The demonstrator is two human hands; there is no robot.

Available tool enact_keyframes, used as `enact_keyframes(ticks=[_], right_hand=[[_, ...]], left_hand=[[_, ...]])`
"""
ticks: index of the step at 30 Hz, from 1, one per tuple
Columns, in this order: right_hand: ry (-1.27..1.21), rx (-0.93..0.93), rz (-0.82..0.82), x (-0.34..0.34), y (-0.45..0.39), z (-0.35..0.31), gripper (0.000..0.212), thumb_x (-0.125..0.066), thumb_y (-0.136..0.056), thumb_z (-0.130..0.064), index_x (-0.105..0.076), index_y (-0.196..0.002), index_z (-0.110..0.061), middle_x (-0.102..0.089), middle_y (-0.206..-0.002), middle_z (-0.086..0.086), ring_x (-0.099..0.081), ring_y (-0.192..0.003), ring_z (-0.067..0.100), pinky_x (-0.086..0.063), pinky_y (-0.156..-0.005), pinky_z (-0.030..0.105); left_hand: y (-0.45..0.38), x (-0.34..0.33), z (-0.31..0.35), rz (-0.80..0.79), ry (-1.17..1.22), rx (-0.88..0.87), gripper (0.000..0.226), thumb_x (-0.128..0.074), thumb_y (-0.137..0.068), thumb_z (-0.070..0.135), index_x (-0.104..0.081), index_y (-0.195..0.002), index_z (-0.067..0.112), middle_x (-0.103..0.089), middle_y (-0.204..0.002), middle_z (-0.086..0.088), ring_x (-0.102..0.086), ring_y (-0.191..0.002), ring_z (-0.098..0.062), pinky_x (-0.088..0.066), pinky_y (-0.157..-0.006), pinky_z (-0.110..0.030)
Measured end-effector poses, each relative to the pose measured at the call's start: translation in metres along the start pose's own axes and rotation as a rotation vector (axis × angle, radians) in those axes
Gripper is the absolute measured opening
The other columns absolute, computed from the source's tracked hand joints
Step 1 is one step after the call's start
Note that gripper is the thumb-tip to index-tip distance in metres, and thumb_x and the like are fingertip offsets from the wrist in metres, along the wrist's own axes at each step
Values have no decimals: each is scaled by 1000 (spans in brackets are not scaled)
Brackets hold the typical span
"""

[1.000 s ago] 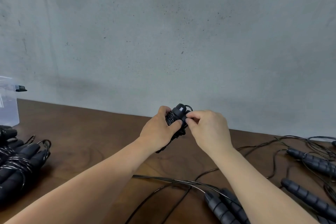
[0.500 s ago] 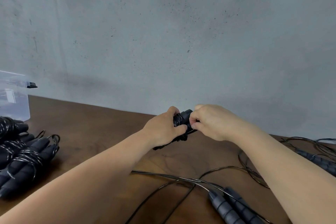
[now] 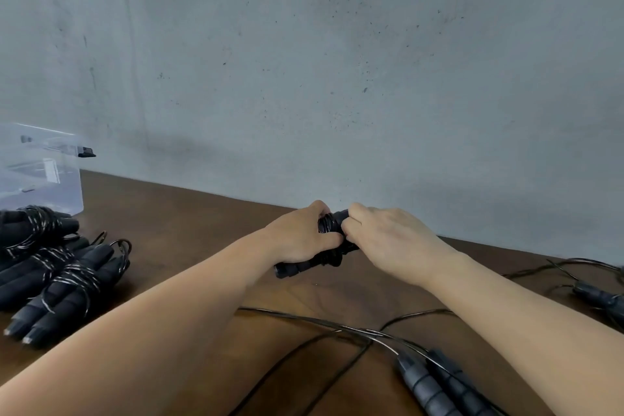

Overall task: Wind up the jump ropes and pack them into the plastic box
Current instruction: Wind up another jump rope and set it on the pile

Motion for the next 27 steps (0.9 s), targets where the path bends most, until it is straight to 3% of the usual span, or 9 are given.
enact_keyframes(ticks=[3,6,8,10,12,15,20,23,27], right_hand=[[-161,-141,36,-10,1,8,20,-39,-104,-32,-53,-101,-18,-43,-97,-4,-49,-71,22,-36,-57,33],[-670,-592,206,-18,5,20,30,-45,-100,-43,-49,-124,-27,-47,-109,-7,-57,-88,15,-44,-77,31],[-1050,-876,229,-28,8,17,42,-46,-99,-47,-46,-133,-23,-55,-107,-5,-63,-92,18,-51,-85,36],[-1494,-1017,136,-38,4,4,37,-47,-100,-46,-53,-123,-18,-62,-105,2,-67,-89,22,-57,-83,41],[-1714,-1007,45,-40,-3,-12,33,-49,-101,-40,-62,-111,-11,-65,-107,10,-66,-86,22,-58,-72,35],[-1847,-976,50,-41,-8,-23,26,-52,-101,-30,-65,-102,-8,-66,-97,12,-62,-79,21,-54,-68,32],[-1995,-933,-12,-40,-22,-41,22,-61,-96,-21,-66,-108,-3,-64,-102,14,-60,-78,22,-51,-66,32],[-2024,-915,-69,-39,-40,-62,19,-60,-97,-20,-66,-105,-3,-65,-99,13,-60,-78,21,-52,-65,31],[-2082,-882,-140,-41,-71,-98,20,-60,-97,-21,-63,-103,-2,-67,-95,16,-62,-79,23,-55,-69,33]], left_hand=[[1,-5,-6,45,207,42,42,-60,-90,47,-45,-120,23,-66,-102,-3,-66,-88,-21,-53,-78,-35],[5,-8,-5,34,786,147,40,-63,-92,38,-46,-120,15,-70,-100,-16,-71,-77,-35,-59,-68,-42],[4,-9,-5,34,945,174,41,-62,-93,40,-47,-120,13,-71,-99,-19,-71,-76,-38,-58,-71,-47],[1,-8,-5,82,975,186,45,-61,-92,47,-51,-120,14,-72,-103,-17,-72,-85,-36,-58,-81,-49],[0,-6,-5,132,904,206,49,-57,-91,54,-58,-118,13,-72,-106,-12,-72,-93,-30,-57,-87,-46],[11,-5,-1,139,898,277,43,-54,-92,49,-59,-115,13,-71,-104,-10,-70,-92,-28,-56,-91,-44],[31,10,-9,151,836,346,22,-47,-89,31,-56,-94,12,-59,-86,-12,-57,-79,-27,-48,-77,-38],[45,25,-25,177,726,371,24,-47,-91,29,-58,-102,10,-61,-87,-11,-58,-78,-25,-49,-75,-36],[69,53,-66,323,545,424,46,-56,-94,36,-47,-134,17,-62,-111,0,-62,-95,-18,-53,-84,-32]])
Point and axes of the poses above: each hand's wrist, its own y-axis away from the middle knuckle, its own x-axis out of the back of the hand, z = x × y, the point moved 3 cm from there along -y, towards the middle knuckle
